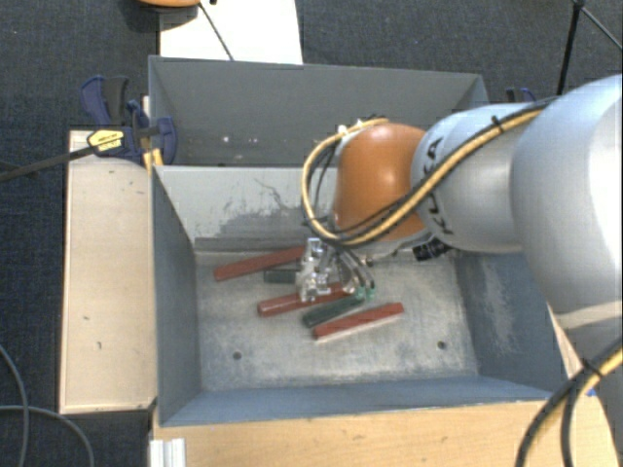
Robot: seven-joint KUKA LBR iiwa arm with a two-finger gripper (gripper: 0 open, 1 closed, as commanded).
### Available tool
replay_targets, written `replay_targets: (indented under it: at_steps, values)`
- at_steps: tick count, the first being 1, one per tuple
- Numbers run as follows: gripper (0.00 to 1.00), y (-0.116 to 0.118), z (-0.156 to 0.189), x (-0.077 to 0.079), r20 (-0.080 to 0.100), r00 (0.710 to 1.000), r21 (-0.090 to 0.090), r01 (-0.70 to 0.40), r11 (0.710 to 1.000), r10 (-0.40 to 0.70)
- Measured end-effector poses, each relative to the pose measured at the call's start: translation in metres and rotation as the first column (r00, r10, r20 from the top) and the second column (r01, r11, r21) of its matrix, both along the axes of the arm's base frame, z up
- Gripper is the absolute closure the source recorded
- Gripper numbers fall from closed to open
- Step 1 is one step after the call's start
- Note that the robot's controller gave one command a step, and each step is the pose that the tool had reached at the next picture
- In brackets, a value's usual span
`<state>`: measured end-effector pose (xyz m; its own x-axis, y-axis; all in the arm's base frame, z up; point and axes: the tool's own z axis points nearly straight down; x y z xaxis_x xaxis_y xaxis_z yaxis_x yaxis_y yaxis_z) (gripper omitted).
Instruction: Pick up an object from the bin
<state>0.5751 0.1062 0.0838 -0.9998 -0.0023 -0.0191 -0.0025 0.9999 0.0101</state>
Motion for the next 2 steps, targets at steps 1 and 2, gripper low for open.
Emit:
replay_targets:
  at_steps: [1, 2]
  values:
    - [0.00, -0.0001, -0.0070, -0.0078, -0.024, 1.000, -0.003, -0.002, 1.000, 0.002]
    - [0.00, -0.0012, -0.0068, -0.0057, -0.017, 1.000, -0.004, 0.001, 1.000, -0.001]
